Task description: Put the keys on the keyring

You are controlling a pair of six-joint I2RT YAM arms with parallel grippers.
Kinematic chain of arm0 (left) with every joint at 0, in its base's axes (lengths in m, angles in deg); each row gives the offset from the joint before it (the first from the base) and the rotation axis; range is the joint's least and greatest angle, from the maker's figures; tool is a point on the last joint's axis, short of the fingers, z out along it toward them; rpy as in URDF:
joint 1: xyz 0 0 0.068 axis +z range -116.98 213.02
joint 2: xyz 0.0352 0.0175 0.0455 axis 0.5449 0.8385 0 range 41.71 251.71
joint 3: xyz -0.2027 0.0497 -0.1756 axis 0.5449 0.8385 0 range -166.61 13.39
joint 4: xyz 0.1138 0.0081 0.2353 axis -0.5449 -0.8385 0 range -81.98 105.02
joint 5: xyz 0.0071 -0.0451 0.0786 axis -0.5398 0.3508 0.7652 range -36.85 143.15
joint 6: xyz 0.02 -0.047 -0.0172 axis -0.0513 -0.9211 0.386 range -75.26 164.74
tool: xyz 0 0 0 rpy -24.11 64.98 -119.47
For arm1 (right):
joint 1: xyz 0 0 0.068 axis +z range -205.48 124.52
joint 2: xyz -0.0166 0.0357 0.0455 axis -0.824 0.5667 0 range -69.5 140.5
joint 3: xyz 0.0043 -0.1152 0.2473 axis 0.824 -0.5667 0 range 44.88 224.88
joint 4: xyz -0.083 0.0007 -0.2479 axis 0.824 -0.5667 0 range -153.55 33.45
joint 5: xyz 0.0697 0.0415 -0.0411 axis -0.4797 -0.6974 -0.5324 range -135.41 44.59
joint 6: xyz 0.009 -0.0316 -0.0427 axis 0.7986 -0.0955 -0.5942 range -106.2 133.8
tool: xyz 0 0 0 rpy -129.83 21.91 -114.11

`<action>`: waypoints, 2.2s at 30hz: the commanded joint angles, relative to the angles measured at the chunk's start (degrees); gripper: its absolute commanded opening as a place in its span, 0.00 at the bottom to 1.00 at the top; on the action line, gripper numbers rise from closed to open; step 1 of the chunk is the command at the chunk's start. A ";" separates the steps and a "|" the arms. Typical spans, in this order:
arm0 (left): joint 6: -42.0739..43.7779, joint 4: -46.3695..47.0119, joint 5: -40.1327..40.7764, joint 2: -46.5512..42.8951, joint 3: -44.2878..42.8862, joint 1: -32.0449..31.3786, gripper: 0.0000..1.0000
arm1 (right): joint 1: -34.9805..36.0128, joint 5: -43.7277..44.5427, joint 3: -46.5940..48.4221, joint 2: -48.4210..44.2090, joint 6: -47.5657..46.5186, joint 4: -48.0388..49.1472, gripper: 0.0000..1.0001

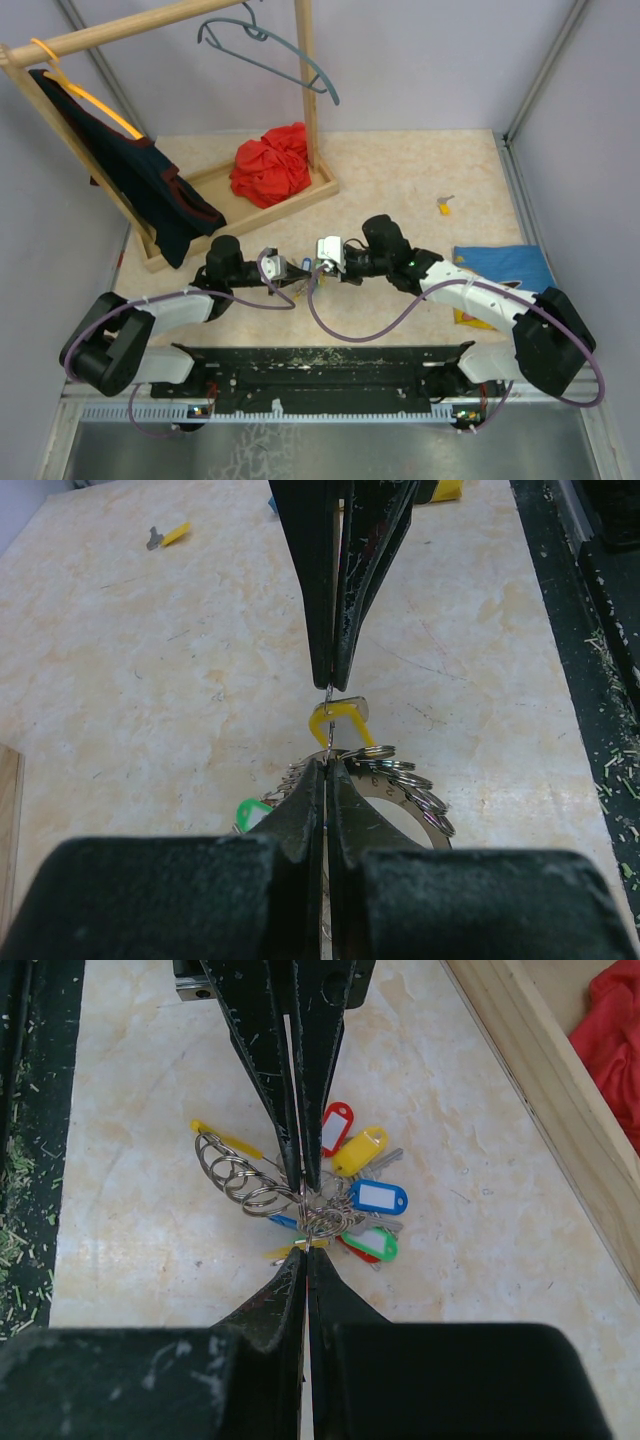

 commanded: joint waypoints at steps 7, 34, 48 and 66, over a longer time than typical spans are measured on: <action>0.48 1.16 -2.62 0.39 -0.27 -0.26 0.01 | 0.75 -2.05 2.81 -0.04 -0.19 1.05 0.00; 0.55 1.06 -3.32 0.08 -0.18 -0.26 0.01 | 0.72 -4.17 5.00 1.74 2.62 0.10 0.00; 0.27 2.28 -5.43 -0.44 0.34 -0.26 0.01 | 0.72 -5.58 5.84 2.95 5.32 1.52 0.00; 0.82 -0.30 -6.25 0.08 -0.84 -0.52 0.01 | 0.74 -6.73 10.61 6.31 6.74 -0.69 0.00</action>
